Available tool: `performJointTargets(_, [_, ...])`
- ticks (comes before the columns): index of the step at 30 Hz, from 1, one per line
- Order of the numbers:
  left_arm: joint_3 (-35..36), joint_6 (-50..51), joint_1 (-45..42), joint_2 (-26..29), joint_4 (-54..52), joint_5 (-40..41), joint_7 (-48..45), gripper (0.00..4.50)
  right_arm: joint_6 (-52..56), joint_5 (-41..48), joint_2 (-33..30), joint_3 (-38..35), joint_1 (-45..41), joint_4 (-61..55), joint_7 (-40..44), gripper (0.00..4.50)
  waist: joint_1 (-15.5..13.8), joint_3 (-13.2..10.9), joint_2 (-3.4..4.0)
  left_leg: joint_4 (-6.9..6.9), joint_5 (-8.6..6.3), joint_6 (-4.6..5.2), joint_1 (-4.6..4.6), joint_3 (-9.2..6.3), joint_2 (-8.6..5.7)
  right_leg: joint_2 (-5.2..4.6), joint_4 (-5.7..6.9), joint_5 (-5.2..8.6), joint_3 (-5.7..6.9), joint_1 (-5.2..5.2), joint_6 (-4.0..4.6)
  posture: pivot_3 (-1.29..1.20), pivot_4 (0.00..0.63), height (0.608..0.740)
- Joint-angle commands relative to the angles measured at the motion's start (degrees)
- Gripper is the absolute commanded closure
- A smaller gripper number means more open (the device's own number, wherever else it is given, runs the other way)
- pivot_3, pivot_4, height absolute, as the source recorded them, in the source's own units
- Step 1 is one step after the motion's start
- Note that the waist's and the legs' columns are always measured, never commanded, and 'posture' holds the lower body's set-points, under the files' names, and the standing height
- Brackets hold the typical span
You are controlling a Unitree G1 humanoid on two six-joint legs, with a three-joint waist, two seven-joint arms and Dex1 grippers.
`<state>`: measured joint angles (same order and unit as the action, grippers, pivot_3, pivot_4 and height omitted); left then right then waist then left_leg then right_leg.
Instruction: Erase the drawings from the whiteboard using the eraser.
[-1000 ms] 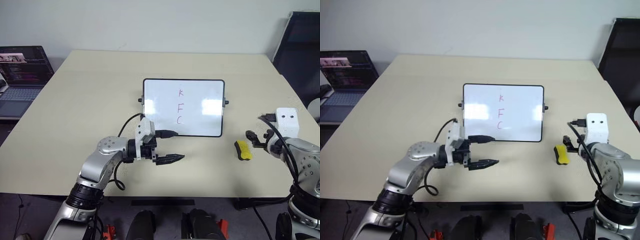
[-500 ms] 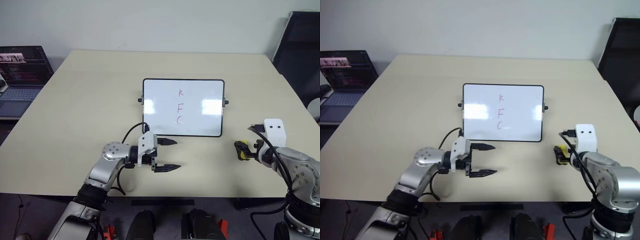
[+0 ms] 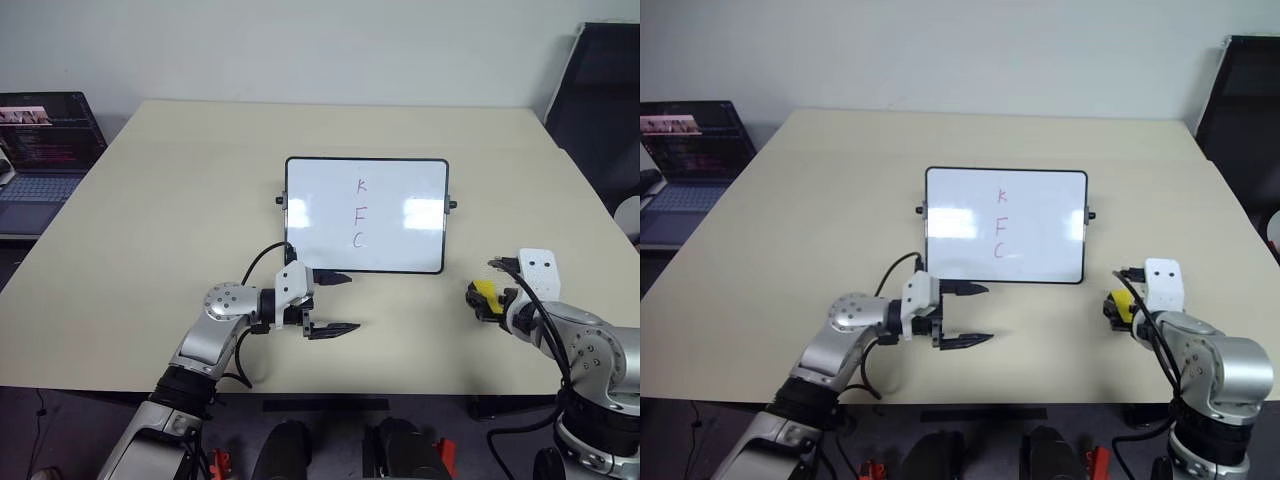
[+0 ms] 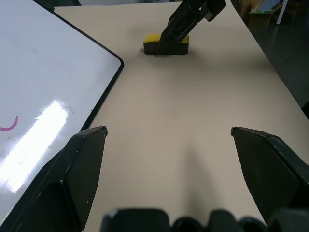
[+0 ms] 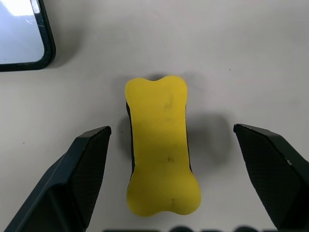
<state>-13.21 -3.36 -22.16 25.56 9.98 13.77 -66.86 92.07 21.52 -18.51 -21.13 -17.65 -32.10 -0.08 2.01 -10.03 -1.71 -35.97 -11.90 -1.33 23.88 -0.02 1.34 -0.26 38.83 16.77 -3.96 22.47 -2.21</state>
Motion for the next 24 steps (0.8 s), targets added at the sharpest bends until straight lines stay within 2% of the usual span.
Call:
performJointTargets(1, [1.1,-1.4,-0.5,0.3,-1.0,0.0,0.2,0.00,0.4,0.1,0.4,-0.4,-0.2,-0.9,-0.2,0.20,0.0,0.0,0.00,0.00,0.00,0.00,0.00,0.00,0.00,0.00,0.00,0.00,0.00,0.00,0.00,0.00,0.150,0.740])
performJointTargets(3, [1.1,-1.6,-0.6,0.3,-0.9,0.0,0.1,0.00,0.4,-0.1,0.7,-0.9,-0.3,-0.9,-0.4,0.63,0.0,0.0,0.00,0.00,0.00,0.00,0.00,0.00,0.00,0.00,0.00,0.00,0.00,0.00,0.00,0.00,0.150,0.740])
performJointTargets(11, [0.9,-2.5,-1.6,-0.3,0.3,-0.2,0.1,0.00,0.4,-1.0,0.7,-2.2,-1.0,-0.8,-1.1,3.41,0.0,0.0,0.00,0.00,0.00,0.00,0.00,0.00,0.00,0.01,0.00,0.00,0.01,0.00,0.00,0.00,0.150,0.740])
performJointTargets(12, [0.8,-2.6,-1.7,-0.3,0.3,-0.2,0.1,0.00,0.4,-1.0,0.8,-2.2,-1.0,-0.8,-1.1,3.53,0.0,0.0,0.00,0.00,0.00,0.00,0.00,0.01,0.00,0.01,0.00,0.00,0.01,0.00,0.00,0.00,0.150,0.740])
performJointTargets(19, [0.9,-2.7,-2.4,-0.5,0.3,-0.2,0.2,0.00,0.4,-1.0,0.7,-2.0,-1.8,-0.8,-1.4,3.53,0.0,0.0,0.00,0.00,0.00,0.00,0.00,0.01,0.00,0.01,0.00,0.00,0.00,0.00,0.00,0.00,0.150,0.740])
performJointTargets(24, [2.1,-0.6,-3.6,-0.7,-2.8,-2.9,7.0,0.00,-2.8,-2.6,-2.7,2.6,-9.1,0.5,0.0,3.53,0.4,0.0,0.01,-0.02,0.00,0.00,0.00,-0.02,0.01,0.01,0.05,-0.01,-0.05,0.06,-0.01,0.00,0.150,0.740])
